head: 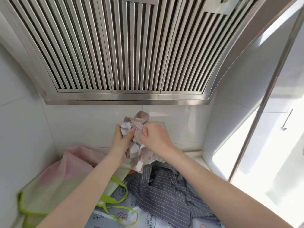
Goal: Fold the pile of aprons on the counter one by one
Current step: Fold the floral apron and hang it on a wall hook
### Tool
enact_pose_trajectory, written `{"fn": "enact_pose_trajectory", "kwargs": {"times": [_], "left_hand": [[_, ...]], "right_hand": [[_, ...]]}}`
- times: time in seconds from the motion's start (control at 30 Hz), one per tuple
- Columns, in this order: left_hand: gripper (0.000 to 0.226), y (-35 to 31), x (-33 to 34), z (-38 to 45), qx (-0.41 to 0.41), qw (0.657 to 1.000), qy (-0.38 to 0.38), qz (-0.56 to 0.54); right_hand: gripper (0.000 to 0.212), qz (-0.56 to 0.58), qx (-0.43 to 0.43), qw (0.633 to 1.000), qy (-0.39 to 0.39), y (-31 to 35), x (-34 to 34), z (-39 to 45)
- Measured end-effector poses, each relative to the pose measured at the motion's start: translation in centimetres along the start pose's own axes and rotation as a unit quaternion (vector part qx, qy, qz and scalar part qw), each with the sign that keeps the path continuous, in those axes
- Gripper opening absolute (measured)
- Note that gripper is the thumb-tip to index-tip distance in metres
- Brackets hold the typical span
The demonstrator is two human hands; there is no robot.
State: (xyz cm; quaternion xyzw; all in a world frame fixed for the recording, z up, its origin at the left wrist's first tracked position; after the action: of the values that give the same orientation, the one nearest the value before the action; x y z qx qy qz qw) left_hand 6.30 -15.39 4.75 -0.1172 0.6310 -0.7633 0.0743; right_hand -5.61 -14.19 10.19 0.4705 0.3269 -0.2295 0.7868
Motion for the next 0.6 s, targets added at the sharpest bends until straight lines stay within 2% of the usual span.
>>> {"fn": "enact_pose_trajectory", "kwargs": {"times": [0.1,0.17,0.23,0.3,0.4,0.47,0.53,0.6], "left_hand": [[0.014,-0.3,0.7,-0.2,0.009,0.999,-0.023,-0.024],[0.014,-0.3,0.7,-0.2,-0.019,0.997,-0.027,-0.074],[0.014,0.3,0.6,-0.1,-0.052,0.993,-0.033,-0.105],[0.009,1.0,0.5,-0.3,-0.075,0.99,-0.033,-0.118],[0.009,0.8,-0.4,0.2,-0.085,0.98,-0.051,-0.174],[0.008,0.5,-1.4,1.0,-0.071,0.974,-0.069,-0.203],[0.011,-0.1,-2.3,1.4,-0.047,0.975,-0.073,-0.204],[0.024,-0.5,-2.2,1.3,-0.027,0.978,-0.055,-0.199]], "right_hand": [[0.036,-0.106,-0.06,0.992,0.017,0.1,0.9,-0.6],[0.019,-0.159,-0.13,0.978,0.038,-0.1,1.4,-1.0],[0.012,-0.157,-0.182,0.968,0.071,-0.5,1.9,-1.6],[0.021,-0.076,-0.173,0.977,0.102,-1.4,2.2,-1.9],[0.025,0.079,-0.05,0.984,0.15,-3.4,1.4,-2.0],[0.025,0.202,0.086,0.969,0.114,-5.3,0.0,-1.8],[0.026,0.361,0.218,0.905,0.064,-6.7,-1.1,-1.6],[0.034,0.498,0.282,0.816,0.08,-6.8,-1.3,-1.3]]}}
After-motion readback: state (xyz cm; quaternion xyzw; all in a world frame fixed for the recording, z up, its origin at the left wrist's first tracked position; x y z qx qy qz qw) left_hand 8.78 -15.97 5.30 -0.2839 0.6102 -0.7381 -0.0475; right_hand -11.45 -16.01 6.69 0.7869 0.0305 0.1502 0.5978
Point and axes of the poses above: each hand's wrist, its own z-axis towards the middle knuckle, its own x-axis out of the palm, y = z × x, the point moved 2 cm from there along z, towards the middle knuckle, and after that the axes turned 6 degrees about z, right-handed, at the moved point
